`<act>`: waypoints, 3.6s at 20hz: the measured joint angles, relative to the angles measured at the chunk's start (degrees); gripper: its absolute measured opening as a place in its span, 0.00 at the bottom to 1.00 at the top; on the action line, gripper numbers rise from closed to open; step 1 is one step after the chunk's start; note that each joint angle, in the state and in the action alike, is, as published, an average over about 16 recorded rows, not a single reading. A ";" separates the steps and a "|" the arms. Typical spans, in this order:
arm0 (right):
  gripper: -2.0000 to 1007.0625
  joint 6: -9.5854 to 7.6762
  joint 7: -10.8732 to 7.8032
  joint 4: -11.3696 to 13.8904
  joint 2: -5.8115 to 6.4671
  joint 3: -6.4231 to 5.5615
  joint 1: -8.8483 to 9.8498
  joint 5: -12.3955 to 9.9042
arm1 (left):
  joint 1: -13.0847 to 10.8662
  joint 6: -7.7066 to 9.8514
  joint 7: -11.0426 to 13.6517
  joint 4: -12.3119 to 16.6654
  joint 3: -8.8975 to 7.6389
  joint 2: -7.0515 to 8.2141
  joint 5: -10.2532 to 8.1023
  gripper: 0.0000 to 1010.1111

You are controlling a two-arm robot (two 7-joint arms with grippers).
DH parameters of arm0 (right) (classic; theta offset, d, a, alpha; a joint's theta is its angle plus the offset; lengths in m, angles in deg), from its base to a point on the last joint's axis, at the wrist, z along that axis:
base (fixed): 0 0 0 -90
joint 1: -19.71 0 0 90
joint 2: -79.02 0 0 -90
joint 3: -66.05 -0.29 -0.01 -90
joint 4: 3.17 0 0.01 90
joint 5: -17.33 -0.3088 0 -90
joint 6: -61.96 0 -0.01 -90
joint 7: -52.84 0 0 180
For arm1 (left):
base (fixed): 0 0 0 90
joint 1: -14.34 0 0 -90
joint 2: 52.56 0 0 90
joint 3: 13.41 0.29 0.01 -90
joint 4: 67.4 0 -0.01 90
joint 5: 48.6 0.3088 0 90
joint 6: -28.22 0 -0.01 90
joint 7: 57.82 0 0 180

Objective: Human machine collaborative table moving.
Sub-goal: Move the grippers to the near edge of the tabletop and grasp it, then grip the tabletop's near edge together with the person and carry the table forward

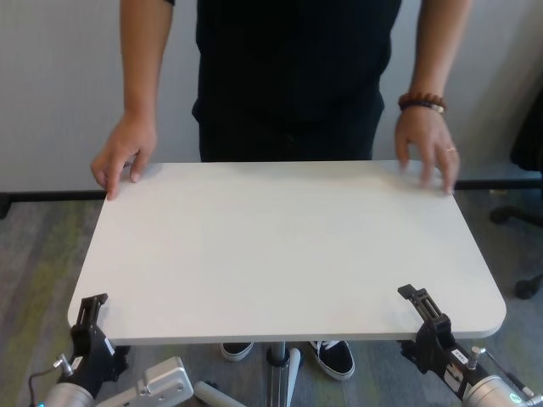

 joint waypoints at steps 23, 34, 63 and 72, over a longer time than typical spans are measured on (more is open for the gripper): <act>0.46 -0.03 -0.01 0.02 0.05 0.04 0.00 0.09 | 0.02 0.00 -0.11 -0.01 -0.01 0.00 0.04 0.30; 0.36 -0.03 -0.02 0.02 0.05 0.04 0.00 0.09 | 0.02 0.00 -0.11 -0.02 -0.01 0.00 0.05 0.18; 0.36 -0.02 0.01 0.02 0.05 0.03 0.00 0.08 | 0.00 0.00 0.00 -0.01 0.00 0.00 -0.01 0.18; 0.36 0.00 0.02 0.02 0.06 0.05 -0.01 0.09 | 0.01 0.00 0.05 -0.01 0.00 0.01 0.01 0.18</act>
